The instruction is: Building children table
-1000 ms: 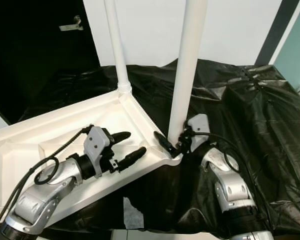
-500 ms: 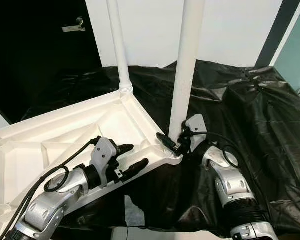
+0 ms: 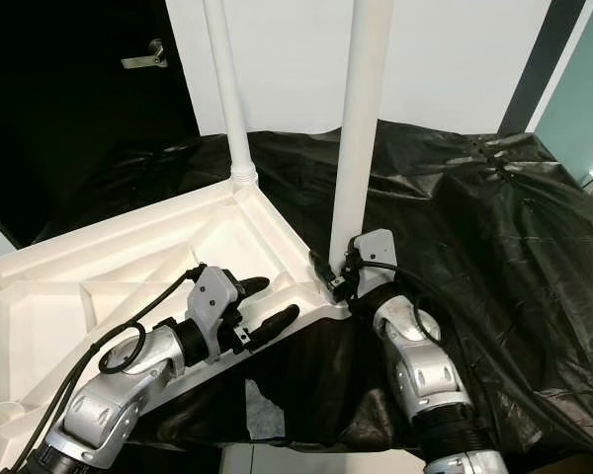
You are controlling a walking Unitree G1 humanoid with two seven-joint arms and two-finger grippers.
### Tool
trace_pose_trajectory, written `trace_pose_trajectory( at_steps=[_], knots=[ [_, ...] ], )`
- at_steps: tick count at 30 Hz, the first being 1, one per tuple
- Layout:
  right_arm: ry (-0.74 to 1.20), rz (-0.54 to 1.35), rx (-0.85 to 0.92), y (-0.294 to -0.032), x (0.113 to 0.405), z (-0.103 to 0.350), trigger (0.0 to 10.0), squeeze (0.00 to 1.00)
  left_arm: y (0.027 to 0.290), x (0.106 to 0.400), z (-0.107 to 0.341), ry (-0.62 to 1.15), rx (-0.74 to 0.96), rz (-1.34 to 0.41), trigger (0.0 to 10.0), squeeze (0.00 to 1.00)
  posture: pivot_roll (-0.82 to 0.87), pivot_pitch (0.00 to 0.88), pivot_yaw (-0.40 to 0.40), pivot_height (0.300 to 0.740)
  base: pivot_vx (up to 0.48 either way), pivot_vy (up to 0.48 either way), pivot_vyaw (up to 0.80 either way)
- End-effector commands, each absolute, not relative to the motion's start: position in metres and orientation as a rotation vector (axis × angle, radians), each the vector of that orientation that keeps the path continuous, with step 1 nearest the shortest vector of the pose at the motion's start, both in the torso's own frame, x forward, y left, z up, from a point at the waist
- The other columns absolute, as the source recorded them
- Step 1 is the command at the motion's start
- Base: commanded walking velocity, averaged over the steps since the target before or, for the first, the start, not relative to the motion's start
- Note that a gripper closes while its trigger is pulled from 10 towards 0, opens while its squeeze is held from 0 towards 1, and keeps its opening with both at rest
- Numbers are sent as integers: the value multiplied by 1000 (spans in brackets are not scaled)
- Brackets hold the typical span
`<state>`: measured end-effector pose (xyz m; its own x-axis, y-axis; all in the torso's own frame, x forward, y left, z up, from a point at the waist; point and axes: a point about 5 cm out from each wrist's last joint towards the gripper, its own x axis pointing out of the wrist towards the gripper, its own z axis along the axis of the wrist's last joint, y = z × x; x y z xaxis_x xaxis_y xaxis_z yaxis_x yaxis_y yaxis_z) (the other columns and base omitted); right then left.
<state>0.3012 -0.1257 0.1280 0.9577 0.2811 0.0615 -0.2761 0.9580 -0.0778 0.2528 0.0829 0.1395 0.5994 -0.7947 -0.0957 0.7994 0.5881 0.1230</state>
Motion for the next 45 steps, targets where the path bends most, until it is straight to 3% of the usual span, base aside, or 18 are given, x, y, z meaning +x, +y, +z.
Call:
trace_pose_trajectory(
  at_steps=[1,5,18,19,20,21,31,32,37,39,45],
  knots=[
    [30,165,-62,-129,296,108,10000,0,87,258,141,20,181,-896,10000,0,-24,0,40,740,0,0,0],
    [39,70,-6,-121,291,104,10000,0,88,262,142,13,181,-890,10000,0,-33,0,46,740,0,0,0],
    [-3,57,-28,-115,288,111,10000,0,86,263,141,2,175,-891,10000,0,-31,0,41,740,0,0,0],
    [-15,68,-34,-116,288,113,10000,886,86,263,141,1,175,-888,10000,0,-27,0,36,740,0,0,0],
    [-24,72,-38,-118,289,115,10000,886,86,263,141,1,174,-886,10000,0,-27,0,36,740,0,0,0],
    [-41,94,-40,-120,289,118,10000,1000,86,262,142,0,171,-888,10000,0,-27,0,35,740,0,0,0],
    [-109,310,-82,-146,286,131,10000,1000,86,262,143,-5,174,-900,10000,0,-37,0,35,740,0,0,0],
    [-102,374,-83,-149,286,133,10000,0,86,262,143,-6,175,-901,10000,0,-40,0,34,740,0,0,0],
    [-106,487,-96,-152,287,138,10000,0,86,262,143,-7,176,-902,10000,0,-41,0,35,740,0,0,0],
    [-104,634,-113,-155,297,145,10000,0,84,261,143,-8,172,-909,10000,0,-44,0,27,740,0,0,0],
    [-75,731,-165,-155,306,145,10000,0,82,261,143,-10,170,-907,10000,0,-37,0,19,740,0,0,0]
  ],
)
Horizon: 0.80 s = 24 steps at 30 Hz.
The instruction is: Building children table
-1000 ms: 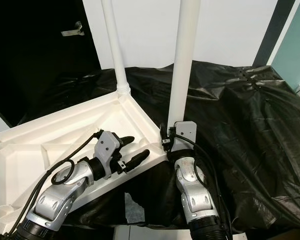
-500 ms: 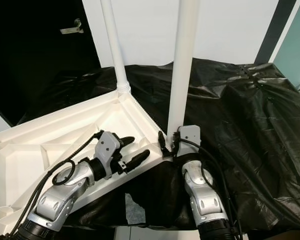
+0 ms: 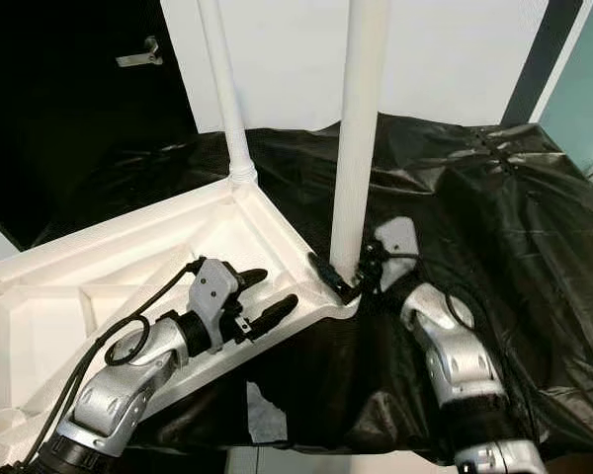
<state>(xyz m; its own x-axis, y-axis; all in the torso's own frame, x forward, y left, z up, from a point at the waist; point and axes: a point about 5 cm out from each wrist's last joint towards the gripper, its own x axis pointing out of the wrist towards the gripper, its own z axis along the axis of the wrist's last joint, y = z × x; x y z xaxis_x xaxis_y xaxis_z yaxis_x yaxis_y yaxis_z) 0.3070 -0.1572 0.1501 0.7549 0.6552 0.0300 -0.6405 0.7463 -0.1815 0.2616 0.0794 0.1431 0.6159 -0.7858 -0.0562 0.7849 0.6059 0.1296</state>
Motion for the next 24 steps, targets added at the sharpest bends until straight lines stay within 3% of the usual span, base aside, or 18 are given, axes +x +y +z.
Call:
trace_pose_trajectory(
  at_steps=[1,3,4,17,18,19,20,24],
  knots=[
    [-61,779,-180,-155,309,144,5804,0,81,261,143,-11,167,-903,10000,0,-23,0,10,740,0,0,0],
    [-60,796,-186,-155,310,144,5804,0,81,261,144,-12,167,-902,10000,0,-22,0,9,740,0,0,0],
    [-54,813,-194,-155,311,143,0,0,81,261,144,-12,166,-901,10000,0,-19,0,8,740,0,0,0],
    [-20,780,-179,-162,309,131,0,0,85,257,140,25,157,-926,10000,0,-4,0,4,740,0,0,0],
    [-18,750,-187,-162,309,130,4588,0,85,258,141,23,156,-927,10000,0,-4,0,5,740,0,0,0],
    [-17,732,-193,-162,309,129,4588,0,85,258,141,22,155,-928,10000,0,-4,0,5,740,0,0,0],
    [-17,681,-200,-161,310,128,10000,0,85,258,142,15,157,-936,10000,0,-7,0,8,740,0,0,0],
    [-23,588,-176,-159,309,125,10000,0,84,258,144,2,160,-958,10000,0,-9,0,10,740,0,0,0]
  ],
)
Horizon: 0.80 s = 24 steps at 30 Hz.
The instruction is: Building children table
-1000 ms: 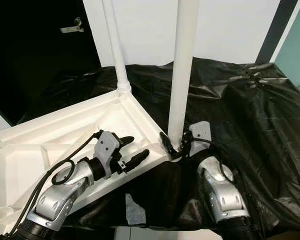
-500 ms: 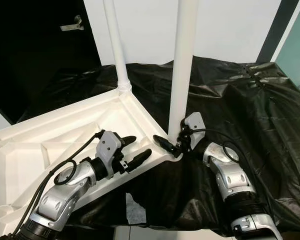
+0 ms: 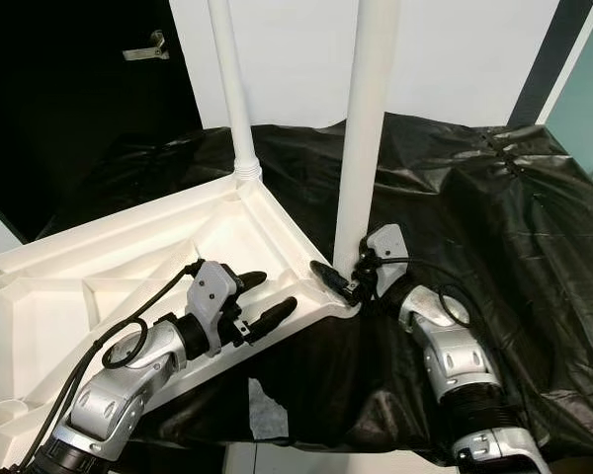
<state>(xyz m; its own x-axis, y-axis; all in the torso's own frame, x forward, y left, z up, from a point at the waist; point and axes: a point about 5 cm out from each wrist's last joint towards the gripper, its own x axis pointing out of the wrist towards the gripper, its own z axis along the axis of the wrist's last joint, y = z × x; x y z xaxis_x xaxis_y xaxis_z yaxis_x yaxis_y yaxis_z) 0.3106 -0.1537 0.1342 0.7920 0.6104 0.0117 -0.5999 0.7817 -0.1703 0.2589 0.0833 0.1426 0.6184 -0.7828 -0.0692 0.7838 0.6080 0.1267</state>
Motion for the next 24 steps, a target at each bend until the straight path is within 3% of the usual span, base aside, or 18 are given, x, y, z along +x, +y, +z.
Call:
trace_pose_trajectory(
  at_steps=[1,14,24],
  knots=[
    [-23,588,-176,-159,309,125,10000,0,84,258,144,2,160,-958,10000,0,-9,0,10,740,0,0,0],
    [-11,130,-85,-150,293,114,10000,0,89,259,150,2,157,-932,10000,0,-20,0,36,740,0,0,0],
    [-5,2,-54,-144,283,115,10000,0,90,255,148,13,157,-939,10000,0,-18,0,33,740,0,0,0]
  ],
)
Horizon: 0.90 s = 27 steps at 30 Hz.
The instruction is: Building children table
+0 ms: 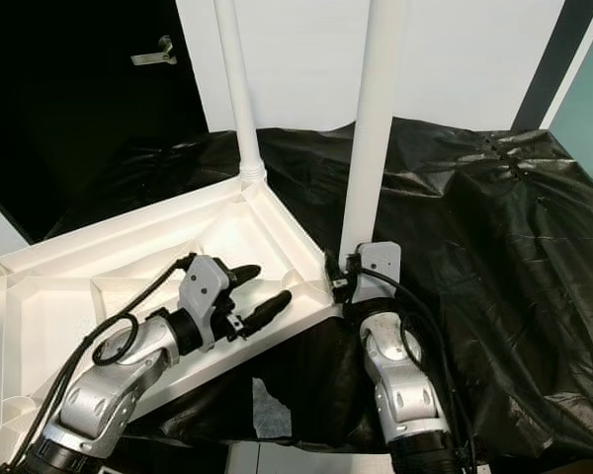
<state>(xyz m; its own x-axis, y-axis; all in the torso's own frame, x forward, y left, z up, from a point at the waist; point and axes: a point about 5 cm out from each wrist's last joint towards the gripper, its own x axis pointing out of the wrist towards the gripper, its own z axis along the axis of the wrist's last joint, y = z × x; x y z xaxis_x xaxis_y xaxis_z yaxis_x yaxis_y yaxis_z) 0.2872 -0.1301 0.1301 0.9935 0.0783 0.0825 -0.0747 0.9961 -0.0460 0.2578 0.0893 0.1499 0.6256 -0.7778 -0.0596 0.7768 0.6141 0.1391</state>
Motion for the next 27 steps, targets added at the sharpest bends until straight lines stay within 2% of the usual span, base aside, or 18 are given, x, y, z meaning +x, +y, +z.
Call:
trace_pose_trajectory(
  at_steps=[1,8,9,16,17,27],
  knots=[
    [-7,-4,-55,-145,283,116,10000,0,91,255,148,14,158,-938,10000,0,-18,0,33,740,0,0,0],
    [-23,-21,-68,-151,282,120,10000,0,90,256,150,10,153,-938,10000,0,-26,0,32,740,0,0,0],
    [-42,2,-84,-153,281,124,10000,1000,88,256,150,9,147,-938,10000,0,-27,0,33,740,0,0,0],
    [-82,106,-91,-159,282,132,10000,1000,88,256,151,8,161,-946,10000,0,-27,0,25,740,0,0,0],
    [-85,151,-84,-160,282,133,10000,0,89,257,152,6,163,-941,10000,0,-26,0,24,740,0,0,0],
    [-87,455,-113,-164,286,138,10000,0,92,257,153,1,168,-929,10000,0,-20,0,18,740,0,0,0]
  ],
)
